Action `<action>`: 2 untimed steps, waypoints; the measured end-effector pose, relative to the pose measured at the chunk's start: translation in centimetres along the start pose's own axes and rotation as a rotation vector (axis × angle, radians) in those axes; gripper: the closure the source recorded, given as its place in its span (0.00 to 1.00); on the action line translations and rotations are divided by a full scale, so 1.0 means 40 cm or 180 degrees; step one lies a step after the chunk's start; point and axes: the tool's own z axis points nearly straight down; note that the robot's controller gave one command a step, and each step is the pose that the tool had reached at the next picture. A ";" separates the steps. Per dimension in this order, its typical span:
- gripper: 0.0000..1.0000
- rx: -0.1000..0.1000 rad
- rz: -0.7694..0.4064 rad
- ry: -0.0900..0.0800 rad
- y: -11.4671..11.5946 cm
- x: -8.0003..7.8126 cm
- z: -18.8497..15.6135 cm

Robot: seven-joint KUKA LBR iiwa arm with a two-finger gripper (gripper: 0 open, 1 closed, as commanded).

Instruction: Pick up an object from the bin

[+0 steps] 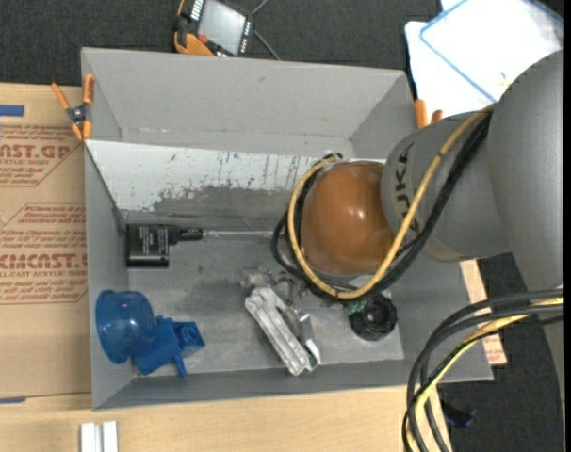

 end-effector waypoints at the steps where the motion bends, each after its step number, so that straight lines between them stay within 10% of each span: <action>1: 1.00 0.0002 0.0000 -0.0005 0.000 -0.002 -0.014; 2: 1.00 -0.0004 -0.0002 0.0002 0.000 -0.003 -0.071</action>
Offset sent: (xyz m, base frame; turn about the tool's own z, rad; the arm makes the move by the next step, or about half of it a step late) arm 0.0003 0.0001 0.0671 0.0002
